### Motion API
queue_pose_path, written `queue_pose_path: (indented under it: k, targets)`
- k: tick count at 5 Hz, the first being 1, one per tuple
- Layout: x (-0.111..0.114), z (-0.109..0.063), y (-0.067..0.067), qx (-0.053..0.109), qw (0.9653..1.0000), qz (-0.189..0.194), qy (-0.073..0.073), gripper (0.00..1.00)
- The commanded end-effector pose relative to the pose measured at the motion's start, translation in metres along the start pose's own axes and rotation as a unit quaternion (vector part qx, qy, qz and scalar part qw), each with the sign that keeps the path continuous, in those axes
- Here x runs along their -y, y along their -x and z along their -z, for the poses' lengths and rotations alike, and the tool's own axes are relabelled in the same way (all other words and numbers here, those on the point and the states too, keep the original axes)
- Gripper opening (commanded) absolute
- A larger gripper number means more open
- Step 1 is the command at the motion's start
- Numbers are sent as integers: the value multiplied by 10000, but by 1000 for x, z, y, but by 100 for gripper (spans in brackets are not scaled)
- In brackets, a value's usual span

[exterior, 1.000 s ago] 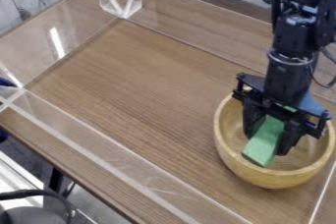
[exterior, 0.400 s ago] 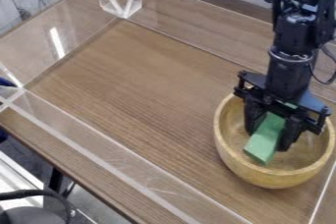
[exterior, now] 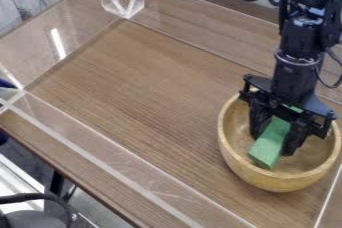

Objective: Put the green block in the brown bowl

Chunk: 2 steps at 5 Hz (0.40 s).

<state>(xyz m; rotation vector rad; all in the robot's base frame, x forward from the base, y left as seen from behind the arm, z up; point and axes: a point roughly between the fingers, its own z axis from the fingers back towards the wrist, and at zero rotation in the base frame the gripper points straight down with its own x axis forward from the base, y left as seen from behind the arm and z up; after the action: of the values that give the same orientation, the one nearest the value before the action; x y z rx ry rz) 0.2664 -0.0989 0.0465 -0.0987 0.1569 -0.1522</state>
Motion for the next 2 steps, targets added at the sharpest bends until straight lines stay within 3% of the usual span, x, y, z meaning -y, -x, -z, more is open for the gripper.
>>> queue_pose_path:
  k: [1,2]
  targets:
    - [1,-15,-13,304,9995,-5,49,0]
    - [0,-13,-15,288,9996,-6,52,0]
